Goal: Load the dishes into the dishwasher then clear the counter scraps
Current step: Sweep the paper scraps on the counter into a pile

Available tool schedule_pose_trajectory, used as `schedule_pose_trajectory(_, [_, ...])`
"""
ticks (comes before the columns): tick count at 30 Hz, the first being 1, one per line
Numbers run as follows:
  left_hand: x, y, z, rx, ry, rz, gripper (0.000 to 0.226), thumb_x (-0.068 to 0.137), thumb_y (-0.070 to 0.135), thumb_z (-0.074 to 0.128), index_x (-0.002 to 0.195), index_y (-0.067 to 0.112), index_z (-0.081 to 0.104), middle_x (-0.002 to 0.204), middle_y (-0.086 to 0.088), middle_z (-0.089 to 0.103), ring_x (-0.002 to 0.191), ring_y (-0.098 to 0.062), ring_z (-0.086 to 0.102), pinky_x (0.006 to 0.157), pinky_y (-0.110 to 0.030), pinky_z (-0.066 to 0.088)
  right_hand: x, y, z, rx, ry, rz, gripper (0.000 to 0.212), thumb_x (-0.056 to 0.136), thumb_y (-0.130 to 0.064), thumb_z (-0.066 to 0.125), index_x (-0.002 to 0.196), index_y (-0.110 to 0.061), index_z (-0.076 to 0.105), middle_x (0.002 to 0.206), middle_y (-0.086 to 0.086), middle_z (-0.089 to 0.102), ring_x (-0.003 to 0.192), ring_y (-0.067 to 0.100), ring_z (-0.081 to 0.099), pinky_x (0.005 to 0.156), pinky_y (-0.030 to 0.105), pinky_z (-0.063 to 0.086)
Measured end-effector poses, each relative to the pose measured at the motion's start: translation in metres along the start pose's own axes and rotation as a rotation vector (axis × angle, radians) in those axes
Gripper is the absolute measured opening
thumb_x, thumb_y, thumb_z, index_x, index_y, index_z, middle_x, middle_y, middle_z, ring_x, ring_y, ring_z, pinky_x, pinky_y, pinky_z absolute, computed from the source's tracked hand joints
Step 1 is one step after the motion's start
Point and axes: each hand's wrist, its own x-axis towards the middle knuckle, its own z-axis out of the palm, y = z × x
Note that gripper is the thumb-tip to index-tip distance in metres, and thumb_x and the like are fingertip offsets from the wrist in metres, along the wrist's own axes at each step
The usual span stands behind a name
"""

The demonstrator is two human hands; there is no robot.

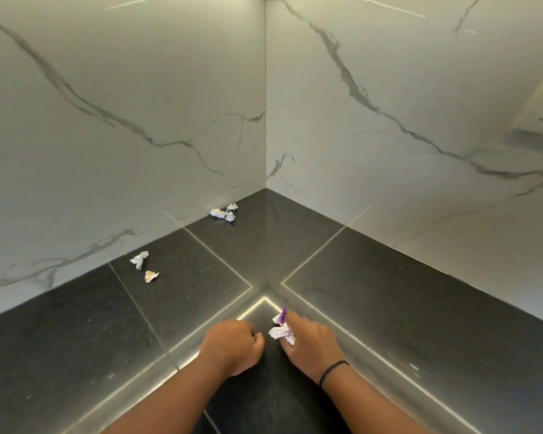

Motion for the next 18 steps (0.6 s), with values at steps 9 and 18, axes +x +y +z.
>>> schedule_pose_trajectory(9, [-0.069, 0.026, 0.009, -0.734, 0.069, -0.190, 0.035, 0.068, 0.042, 0.047, 0.048, 0.014, 0.041, 0.045, 0.001, 0.045, 0.049, -0.021, 0.045, 0.054, -0.036, 0.042, -0.082, -0.046, -0.039, 0.874, 0.367, 0.591, 0.025, 0.089, -0.008, 0.057, 0.106, -0.025, 0.062, 0.078, -0.008, 0.065, 0.063, 0.014, 0.055, 0.054, 0.018, 0.045])
schedule_pose_trajectory(18, [-0.193, 0.039, -0.015, -1.847, -0.247, -0.477, 0.029, 0.083, 0.023, 0.060, 0.057, 0.017, 0.048, 0.060, -0.003, 0.046, 0.052, -0.021, 0.050, 0.045, -0.023, 0.043, -0.165, -0.130, -0.077, 1.809, 0.421, 0.916, 0.016, 0.093, -0.016, 0.046, 0.093, -0.014, 0.061, 0.049, -0.002, 0.047, 0.031, 0.006, 0.040, 0.029, 0.013, 0.031])
